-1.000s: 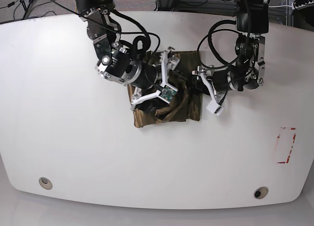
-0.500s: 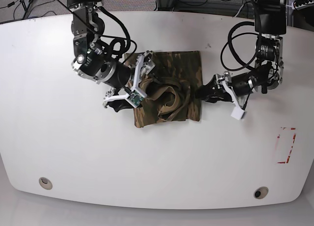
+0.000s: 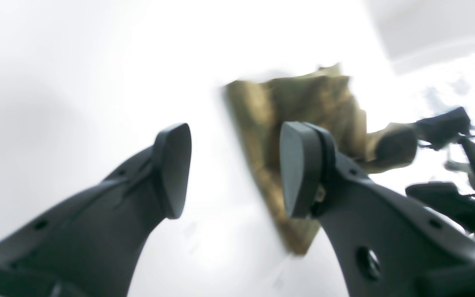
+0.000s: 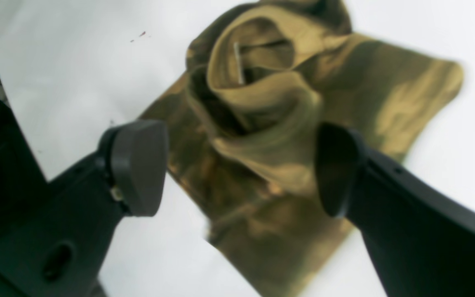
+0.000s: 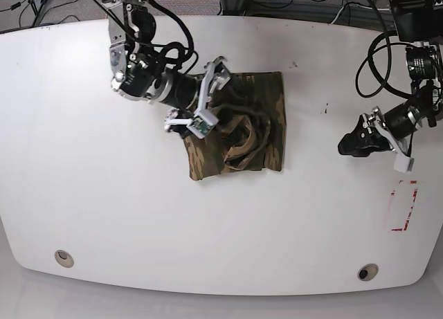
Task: Fold the T-shirt properly
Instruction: 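Press the folded bundle with the right gripper while the left gripper withdraws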
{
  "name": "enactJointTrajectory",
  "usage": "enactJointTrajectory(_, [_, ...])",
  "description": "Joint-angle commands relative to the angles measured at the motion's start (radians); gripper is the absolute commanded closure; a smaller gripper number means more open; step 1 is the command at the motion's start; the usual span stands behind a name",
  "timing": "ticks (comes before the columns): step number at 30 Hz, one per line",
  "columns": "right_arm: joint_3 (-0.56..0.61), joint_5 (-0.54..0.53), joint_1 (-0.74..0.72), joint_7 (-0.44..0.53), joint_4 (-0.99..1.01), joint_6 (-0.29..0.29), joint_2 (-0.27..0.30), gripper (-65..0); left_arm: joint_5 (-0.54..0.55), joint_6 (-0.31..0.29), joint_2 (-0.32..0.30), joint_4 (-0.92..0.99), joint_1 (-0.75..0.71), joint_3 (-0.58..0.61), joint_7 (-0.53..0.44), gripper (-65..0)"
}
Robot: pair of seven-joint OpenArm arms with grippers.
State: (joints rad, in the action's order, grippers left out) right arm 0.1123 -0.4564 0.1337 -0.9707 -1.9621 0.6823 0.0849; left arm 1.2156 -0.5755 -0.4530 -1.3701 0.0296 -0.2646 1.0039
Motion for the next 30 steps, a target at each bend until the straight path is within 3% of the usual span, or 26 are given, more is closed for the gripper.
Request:
enactJointTrajectory(1, [0.068, -0.037, -0.018, 0.031, 0.01, 0.01, -0.017, -51.7, 0.03, -0.008, -0.042, -0.024, 0.019, -0.058, 0.02, -32.6])
enactJointTrajectory(8, [0.188, -0.035, -0.05, 0.035, 0.079, 0.01, -0.063, -51.7, 0.03, -0.008, -0.085, -0.024, 0.016, -0.163, 0.048, -32.6])
enactJointTrajectory(14, [0.26, -0.035, -0.056, 0.032, 0.057, 0.007, -0.061, -51.7, 0.03, -0.008, -0.142, -0.021, 0.016, -0.184, 0.049, -32.6])
enactJointTrajectory(18, [0.244, -0.035, -0.058, 0.032, -0.009, -0.031, -0.058, -51.7, 0.03, -0.008, -0.165, -0.022, 0.016, -0.184, 0.049, -32.6])
enactJointTrajectory(22, [0.201, -0.035, -0.096, 0.032, -0.009, -0.057, -0.012, -51.7, 0.028, -0.008, -0.169, -0.022, 0.014, -0.184, 0.049, -32.6])
enactJointTrajectory(30, [0.188, -0.035, -0.185, 0.054, 0.137, -0.057, 0.022, -51.7, 0.026, -0.008, -0.165, -0.022, -0.009, -0.181, 0.049, -32.6])
